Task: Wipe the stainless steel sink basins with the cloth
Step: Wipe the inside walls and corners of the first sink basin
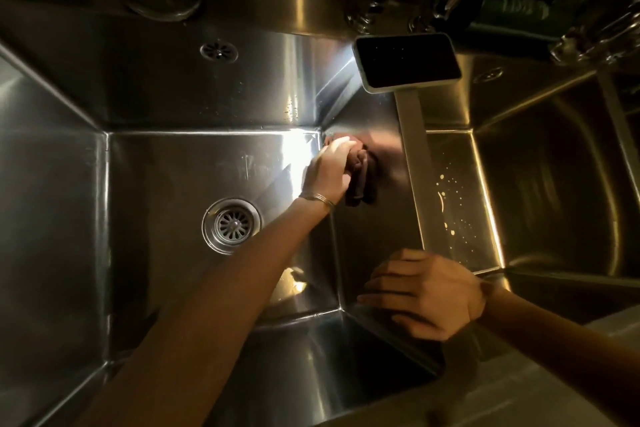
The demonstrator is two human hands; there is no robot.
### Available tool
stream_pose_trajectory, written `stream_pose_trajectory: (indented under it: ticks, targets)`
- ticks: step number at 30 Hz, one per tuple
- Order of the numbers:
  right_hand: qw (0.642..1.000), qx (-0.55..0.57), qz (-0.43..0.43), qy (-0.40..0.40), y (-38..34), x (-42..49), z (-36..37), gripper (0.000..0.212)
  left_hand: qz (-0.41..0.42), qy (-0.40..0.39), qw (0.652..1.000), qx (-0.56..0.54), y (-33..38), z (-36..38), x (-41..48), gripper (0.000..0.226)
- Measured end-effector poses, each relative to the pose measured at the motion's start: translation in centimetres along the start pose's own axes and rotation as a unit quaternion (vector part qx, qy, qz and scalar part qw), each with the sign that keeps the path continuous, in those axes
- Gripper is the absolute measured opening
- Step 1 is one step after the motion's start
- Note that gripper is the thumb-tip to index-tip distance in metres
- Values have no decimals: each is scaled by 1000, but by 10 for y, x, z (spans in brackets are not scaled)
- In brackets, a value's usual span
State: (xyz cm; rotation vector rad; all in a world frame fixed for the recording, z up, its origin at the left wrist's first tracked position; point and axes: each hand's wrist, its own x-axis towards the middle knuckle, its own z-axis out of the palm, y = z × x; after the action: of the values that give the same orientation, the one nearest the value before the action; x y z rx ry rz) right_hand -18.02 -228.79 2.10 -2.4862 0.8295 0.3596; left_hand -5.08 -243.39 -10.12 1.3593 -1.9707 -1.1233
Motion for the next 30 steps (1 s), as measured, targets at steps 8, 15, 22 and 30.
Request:
stream_pose_trajectory:
  ticks: [8,15,22,30]
  targets:
    - [999,26,28,-3,1,-1,4,43,78,44,994,64,0,1,40,40]
    - [998,50,25,-24,4,-2,3,44,56,-86,962,255,-57,34,70,43]
    - [999,23,-4,-24,10,-4,6,35,-22,-150,944,292,-86,63,50,94]
    - [909,380,170,33,15,-14,18,37,23,-74,942,326,-91,54,61,40]
